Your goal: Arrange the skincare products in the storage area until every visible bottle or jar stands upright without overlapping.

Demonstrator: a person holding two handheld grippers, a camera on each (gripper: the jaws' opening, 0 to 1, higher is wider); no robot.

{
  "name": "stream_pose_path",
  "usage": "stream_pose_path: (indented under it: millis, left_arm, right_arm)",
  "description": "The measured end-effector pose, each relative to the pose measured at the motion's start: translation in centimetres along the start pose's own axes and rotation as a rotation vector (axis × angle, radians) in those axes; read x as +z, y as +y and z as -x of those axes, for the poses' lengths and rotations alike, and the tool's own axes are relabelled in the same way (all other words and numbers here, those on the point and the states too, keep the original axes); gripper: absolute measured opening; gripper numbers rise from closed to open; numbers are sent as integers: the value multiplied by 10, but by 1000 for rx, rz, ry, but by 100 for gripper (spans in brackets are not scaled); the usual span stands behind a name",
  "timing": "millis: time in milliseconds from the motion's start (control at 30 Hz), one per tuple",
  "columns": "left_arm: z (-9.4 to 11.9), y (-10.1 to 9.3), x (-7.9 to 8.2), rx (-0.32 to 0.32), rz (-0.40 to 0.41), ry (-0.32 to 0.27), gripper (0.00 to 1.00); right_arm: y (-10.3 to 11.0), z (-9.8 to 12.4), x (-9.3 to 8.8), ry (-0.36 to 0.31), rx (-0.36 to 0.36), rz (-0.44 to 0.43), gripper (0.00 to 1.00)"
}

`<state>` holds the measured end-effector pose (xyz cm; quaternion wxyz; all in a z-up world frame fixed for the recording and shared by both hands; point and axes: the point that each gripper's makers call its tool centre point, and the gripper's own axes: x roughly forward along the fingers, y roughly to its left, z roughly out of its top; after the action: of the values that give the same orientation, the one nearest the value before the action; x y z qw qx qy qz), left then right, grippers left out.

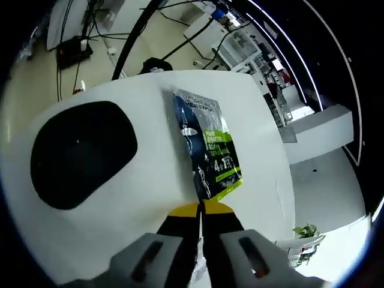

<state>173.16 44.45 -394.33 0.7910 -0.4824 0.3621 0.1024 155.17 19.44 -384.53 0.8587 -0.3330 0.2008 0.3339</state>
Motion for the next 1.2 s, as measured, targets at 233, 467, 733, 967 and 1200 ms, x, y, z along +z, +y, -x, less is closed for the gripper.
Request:
stream_pose_path:
  millis: [233, 467, 733, 967, 1200]
  left_arm:
    - [11, -9, 13, -129, -23, -6, 3]
    - [56, -38, 11, -312, -57, -90, 3]
    - [84, -44, 14, -393, 65, -167, 3]
    - [63, 14, -4, -221, 173, -81, 0]
    - [53, 25, -11, -186, 178, -68, 15]
  right_arm:
    - [3, 0, 4, -15, 13, 7, 48]
    - [6, 1, 8, -36, 27, 22, 47]
    - [12, 0, 12, -52, 55, 42, 46]
    - [26, 2, 18, -75, 95, 96, 45]
    - [27, 0, 16, -62, 105, 101, 44]
